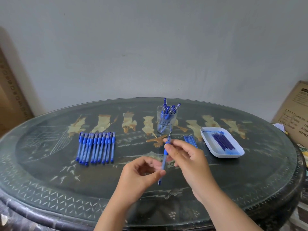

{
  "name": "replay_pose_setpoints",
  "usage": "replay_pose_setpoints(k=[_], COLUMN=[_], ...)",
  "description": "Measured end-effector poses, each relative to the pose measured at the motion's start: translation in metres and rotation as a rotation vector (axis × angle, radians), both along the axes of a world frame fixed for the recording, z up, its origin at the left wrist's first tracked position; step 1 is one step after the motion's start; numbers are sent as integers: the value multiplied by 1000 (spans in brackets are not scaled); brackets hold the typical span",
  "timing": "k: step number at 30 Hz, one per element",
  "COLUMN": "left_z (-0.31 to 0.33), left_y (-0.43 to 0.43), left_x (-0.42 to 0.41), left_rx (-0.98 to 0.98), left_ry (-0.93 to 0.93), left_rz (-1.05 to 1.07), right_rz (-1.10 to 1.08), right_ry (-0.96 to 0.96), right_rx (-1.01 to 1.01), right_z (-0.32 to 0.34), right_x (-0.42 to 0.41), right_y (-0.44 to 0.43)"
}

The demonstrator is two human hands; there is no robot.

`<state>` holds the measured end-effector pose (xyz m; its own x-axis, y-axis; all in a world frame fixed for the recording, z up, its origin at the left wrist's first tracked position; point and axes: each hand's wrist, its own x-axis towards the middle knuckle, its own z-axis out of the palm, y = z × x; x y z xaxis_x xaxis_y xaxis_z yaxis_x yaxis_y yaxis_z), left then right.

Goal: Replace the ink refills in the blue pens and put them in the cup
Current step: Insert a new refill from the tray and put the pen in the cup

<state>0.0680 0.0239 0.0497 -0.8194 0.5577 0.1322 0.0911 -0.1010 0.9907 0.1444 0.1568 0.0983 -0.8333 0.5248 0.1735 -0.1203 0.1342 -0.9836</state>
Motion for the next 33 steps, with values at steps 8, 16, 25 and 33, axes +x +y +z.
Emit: replay_pose_setpoints(k=[8, 16, 25, 33], left_z=[4, 1, -8, -27], left_y=[-5, -12, -16, -10], left_x=[-3, -8, -29, -41], left_rx=[-86, -190, -85, -1], left_ry=[69, 109, 41, -73], left_rz=[-18, -24, 310, 534], right_rz=[-54, -99, -287, -310], right_ry=[24, 183, 89, -425], right_rx=[3, -51, 47, 276], right_z=[24, 53, 52, -9], right_x=[-1, -6, -20, -93], right_y=[18, 39, 97, 135])
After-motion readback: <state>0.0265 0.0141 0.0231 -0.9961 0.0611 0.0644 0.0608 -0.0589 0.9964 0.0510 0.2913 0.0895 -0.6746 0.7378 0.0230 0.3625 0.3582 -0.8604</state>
